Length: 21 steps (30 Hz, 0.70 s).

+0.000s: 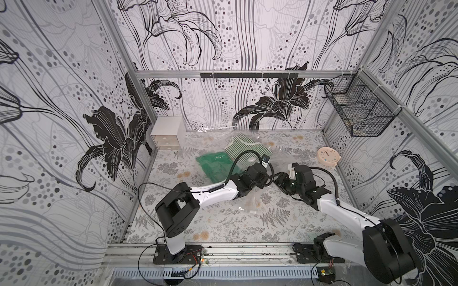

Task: Take the tank top out of the vacuum bag
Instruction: Adjust the vacuum bag at the center of the board.

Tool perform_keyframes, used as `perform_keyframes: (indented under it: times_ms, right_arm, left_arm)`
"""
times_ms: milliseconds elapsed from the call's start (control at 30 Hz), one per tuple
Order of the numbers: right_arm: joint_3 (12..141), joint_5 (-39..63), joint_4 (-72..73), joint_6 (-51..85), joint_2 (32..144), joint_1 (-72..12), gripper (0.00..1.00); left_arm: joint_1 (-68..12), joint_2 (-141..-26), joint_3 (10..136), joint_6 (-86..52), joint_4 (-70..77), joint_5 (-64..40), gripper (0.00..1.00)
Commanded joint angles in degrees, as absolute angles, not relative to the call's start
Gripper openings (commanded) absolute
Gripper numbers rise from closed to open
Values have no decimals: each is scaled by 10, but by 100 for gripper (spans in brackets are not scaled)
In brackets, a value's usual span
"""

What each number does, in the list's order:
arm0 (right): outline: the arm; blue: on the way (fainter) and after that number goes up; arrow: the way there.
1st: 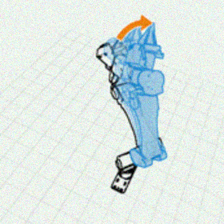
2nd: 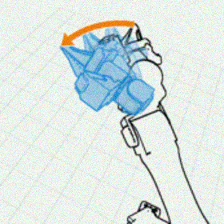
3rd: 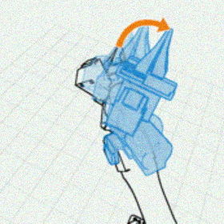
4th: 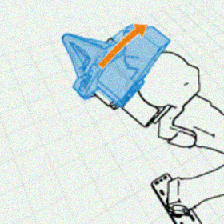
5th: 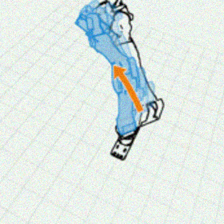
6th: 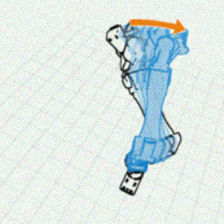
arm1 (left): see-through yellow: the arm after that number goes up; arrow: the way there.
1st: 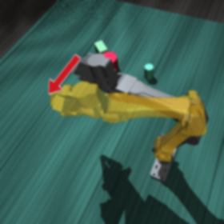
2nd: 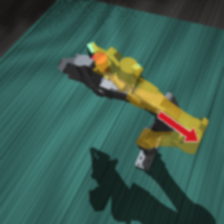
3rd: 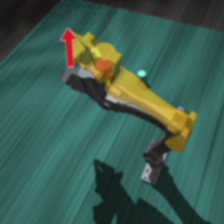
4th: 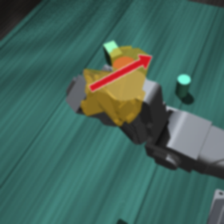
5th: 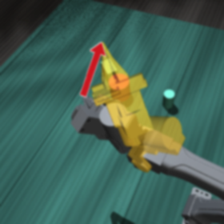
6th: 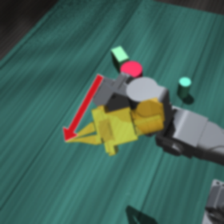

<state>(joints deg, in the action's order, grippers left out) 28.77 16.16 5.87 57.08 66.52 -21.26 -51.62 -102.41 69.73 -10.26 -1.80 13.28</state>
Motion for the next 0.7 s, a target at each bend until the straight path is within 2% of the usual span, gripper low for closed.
perform_keyframes:
  times_ms: [0, 133, 300, 533, 667]
  right_arm:
    - [255, 99, 75, 606, 624, -215, 60]
    - [256, 103, 54, 589, 635, -215, 57]
    - [304, 169, 127, 577, 726, -216, 50]
    - [366, 218, 264, 610, 830, -217, 47]
    - [390, 227, 291, 617, 882, -217, 46]
  left_arm:
    - [-510, -1039, 720, -87, -9, 109, 0]
    - [-509, -1040, 732, -78, -7, 80, 0]
    - [-509, -1038, 739, -79, -6, 48, 0]
    - [-509, -1028, 737, -102, -12, 46, 0]
    - [-510, -1020, 738, -111, -10, 32, 0]
